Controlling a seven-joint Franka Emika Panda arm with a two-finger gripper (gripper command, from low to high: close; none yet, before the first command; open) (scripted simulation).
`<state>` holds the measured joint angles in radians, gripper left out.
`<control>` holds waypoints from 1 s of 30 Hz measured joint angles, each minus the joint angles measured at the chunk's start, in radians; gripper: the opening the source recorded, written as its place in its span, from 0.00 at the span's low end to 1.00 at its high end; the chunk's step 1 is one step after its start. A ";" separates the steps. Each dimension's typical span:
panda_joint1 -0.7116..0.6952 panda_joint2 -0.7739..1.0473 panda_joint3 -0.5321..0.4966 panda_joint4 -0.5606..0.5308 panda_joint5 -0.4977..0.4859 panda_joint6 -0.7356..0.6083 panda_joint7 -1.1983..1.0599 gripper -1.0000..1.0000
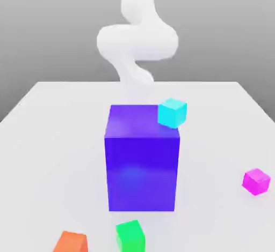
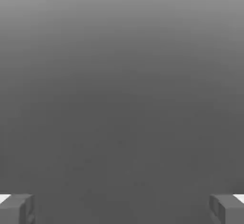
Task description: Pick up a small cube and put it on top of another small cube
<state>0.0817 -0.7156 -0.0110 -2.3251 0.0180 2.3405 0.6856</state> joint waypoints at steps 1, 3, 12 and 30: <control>0.035 0.036 -0.004 -0.011 0.008 0.017 -0.049 0.50; 0.097 0.106 -0.008 -0.031 0.025 0.051 -0.144 0.50; 0.341 0.409 0.013 -0.121 0.093 0.193 -0.557 0.50; 0.643 1.014 0.102 -0.246 -0.122 0.528 -0.996 0.50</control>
<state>0.7250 0.2986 0.0911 -2.5707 -0.1044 2.8689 -0.3102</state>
